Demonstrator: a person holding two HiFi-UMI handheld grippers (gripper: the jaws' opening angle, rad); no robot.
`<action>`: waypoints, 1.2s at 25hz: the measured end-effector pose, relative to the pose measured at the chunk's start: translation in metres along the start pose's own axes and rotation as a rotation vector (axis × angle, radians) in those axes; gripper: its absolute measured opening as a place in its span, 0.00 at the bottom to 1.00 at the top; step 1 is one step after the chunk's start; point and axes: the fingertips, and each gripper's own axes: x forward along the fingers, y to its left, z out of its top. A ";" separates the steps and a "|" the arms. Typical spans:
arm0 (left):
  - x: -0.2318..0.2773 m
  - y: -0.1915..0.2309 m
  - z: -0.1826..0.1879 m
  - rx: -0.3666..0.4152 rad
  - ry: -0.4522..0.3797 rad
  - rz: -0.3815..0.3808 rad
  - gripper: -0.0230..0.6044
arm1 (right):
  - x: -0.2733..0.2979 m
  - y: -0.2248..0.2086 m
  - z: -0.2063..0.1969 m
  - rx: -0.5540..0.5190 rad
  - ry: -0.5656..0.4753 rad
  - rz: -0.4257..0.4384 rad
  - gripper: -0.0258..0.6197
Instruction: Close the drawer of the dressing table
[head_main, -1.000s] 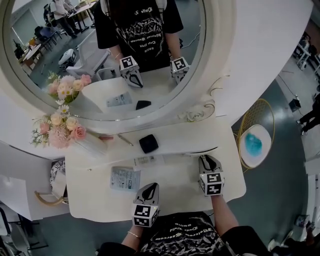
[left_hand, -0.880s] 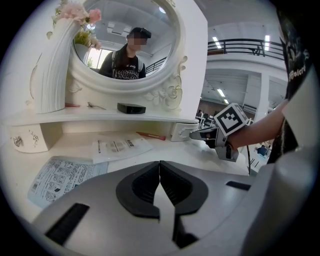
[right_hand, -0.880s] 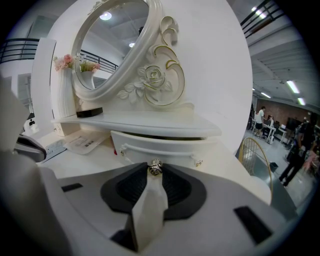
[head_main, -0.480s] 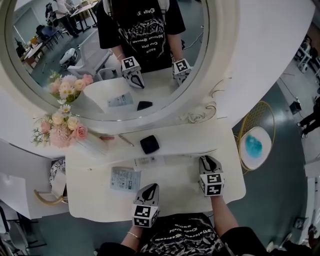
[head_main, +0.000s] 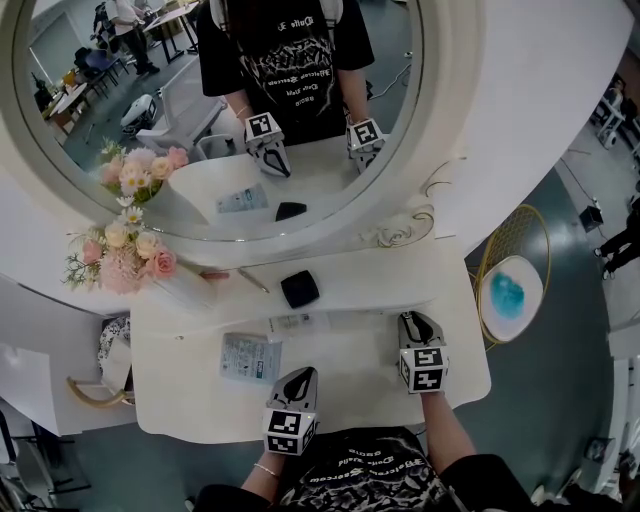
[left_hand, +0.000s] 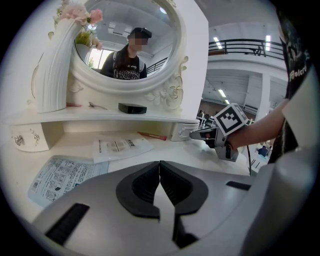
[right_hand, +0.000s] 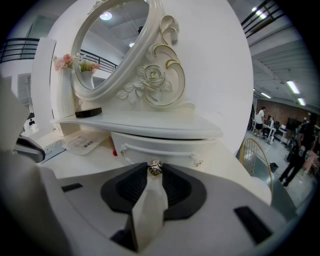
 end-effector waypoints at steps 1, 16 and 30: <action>0.000 0.000 0.000 -0.001 0.000 0.001 0.06 | 0.000 0.000 0.000 0.002 -0.001 0.000 0.20; 0.000 0.002 -0.001 -0.005 0.001 0.008 0.06 | 0.001 -0.001 0.002 0.000 -0.006 0.001 0.20; -0.002 0.002 0.000 -0.002 0.001 0.013 0.06 | 0.001 -0.002 0.005 0.002 -0.012 -0.001 0.20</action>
